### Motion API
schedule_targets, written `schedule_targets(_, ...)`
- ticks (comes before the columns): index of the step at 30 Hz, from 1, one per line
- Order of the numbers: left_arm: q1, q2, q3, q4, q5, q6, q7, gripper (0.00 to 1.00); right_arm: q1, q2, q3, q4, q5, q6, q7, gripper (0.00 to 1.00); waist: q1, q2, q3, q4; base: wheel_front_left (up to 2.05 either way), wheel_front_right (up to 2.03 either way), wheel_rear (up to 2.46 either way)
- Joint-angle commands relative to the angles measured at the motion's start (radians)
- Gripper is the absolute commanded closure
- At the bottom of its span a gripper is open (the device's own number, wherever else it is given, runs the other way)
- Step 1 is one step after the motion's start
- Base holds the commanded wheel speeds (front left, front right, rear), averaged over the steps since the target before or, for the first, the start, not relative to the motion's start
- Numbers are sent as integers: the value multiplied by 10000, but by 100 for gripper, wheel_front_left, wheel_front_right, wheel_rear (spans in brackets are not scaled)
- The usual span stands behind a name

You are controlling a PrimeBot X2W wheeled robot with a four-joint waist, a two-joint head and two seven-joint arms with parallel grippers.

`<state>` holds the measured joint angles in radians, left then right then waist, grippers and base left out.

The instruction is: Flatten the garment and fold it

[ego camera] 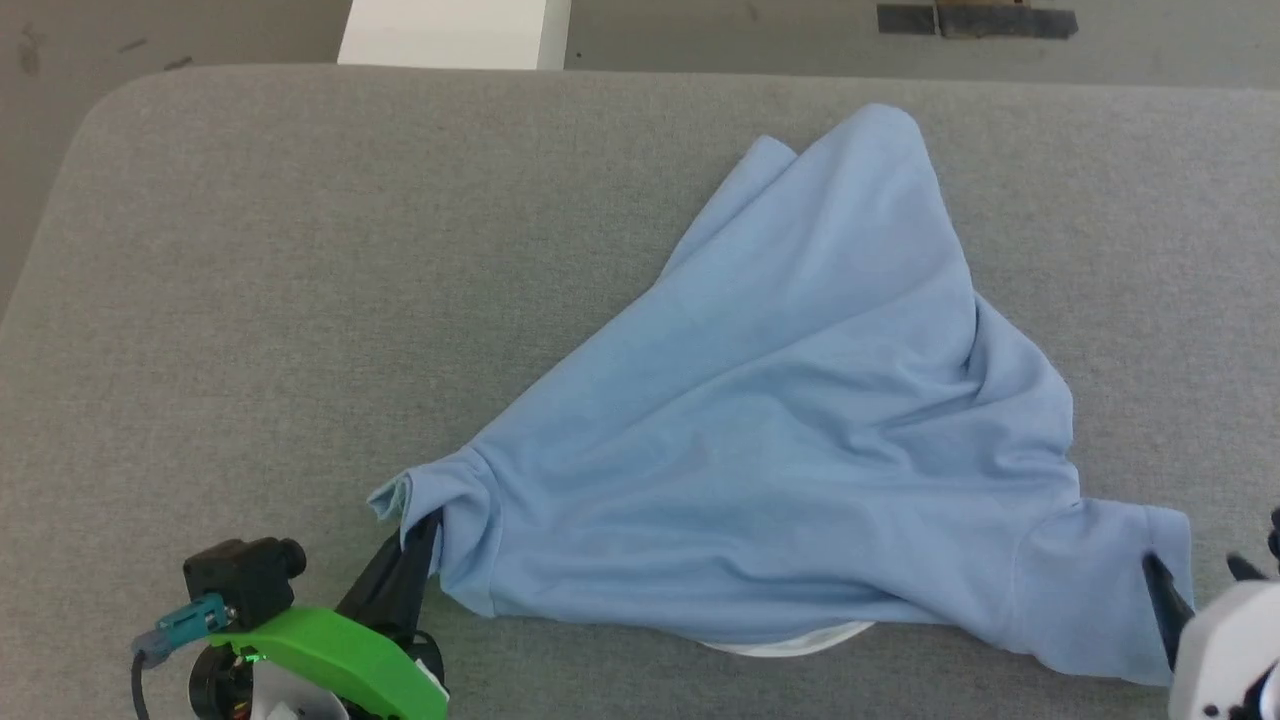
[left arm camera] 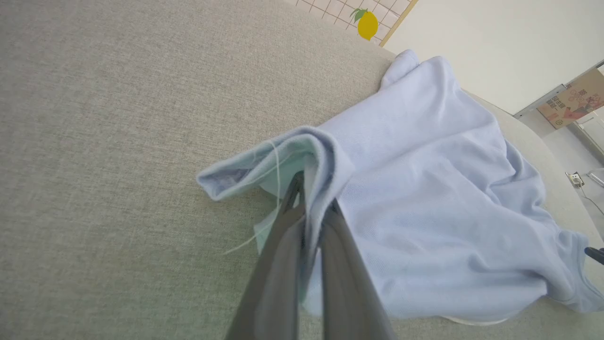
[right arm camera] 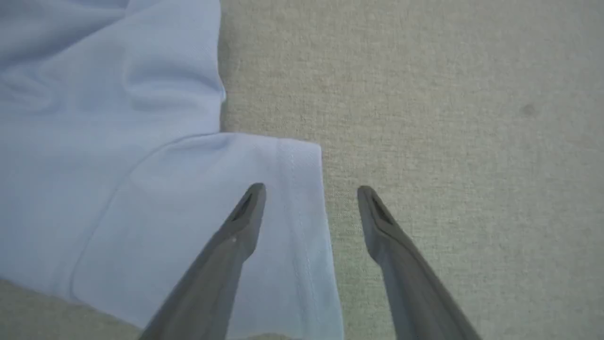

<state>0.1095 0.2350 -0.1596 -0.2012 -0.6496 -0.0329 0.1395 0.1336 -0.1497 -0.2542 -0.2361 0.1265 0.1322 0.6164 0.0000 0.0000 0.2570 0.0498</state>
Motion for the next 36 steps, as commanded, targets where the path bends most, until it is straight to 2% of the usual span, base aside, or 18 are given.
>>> schedule_targets(1, -201, -18, -21, -7, 81, -55, -8, 100, 221, -109, -61, -85, 152, -15, 423, 0, 0, 0, 215, -15, 0, 0, 0)
schedule_targets(6, -297, 44, 5, -53, 71, -41, 11, 100, 538, -287, -120, -109, 550, -15, 1340, 0, 0, 0, 553, 35, 0, 0, 0)
schedule_targets(14, -469, 142, 85, -205, 30, 11, 68, 100, -51, -201, 53, 910, 937, -15, 685, 0, 0, 0, 961, 48, 0, 0, 0)
schedule_targets(15, -491, 143, 79, -212, 16, 18, 88, 100, -143, -178, 59, 1097, 978, -15, 604, 31, 0, 0, 987, 46, 0, 0, 0)
schedule_targets(16, -506, 144, 77, -215, 6, 24, 101, 100, -219, -122, 13, 1221, 1029, -15, 527, 74, 0, 0, 1003, 41, 0, 0, 0)
schedule_targets(17, -522, 147, 74, -213, -2, 33, 113, 100, -279, -29, -14, 1349, 1118, -15, 491, 100, 0, 0, 1013, 34, 0, 0, 0)
schedule_targets(21, -473, 83, 118, -225, -179, 23, 73, 100, -472, 285, -206, 1317, 1648, -15, 337, 100, 0, 0, 860, -38, 0, 0, 0)
schedule_targets(28, -690, 22, 336, -563, -617, -217, -206, 100, -1205, 529, -269, 350, 1981, -15, -600, 100, 0, 0, 44, -166, 0, 0, 0)
schedule_targets(36, -2649, -226, 105, -440, -614, -395, -336, 100, -3140, 868, 541, -296, 2303, -15, -1269, 100, 0, 0, -1086, -117, 0, 0, 0)
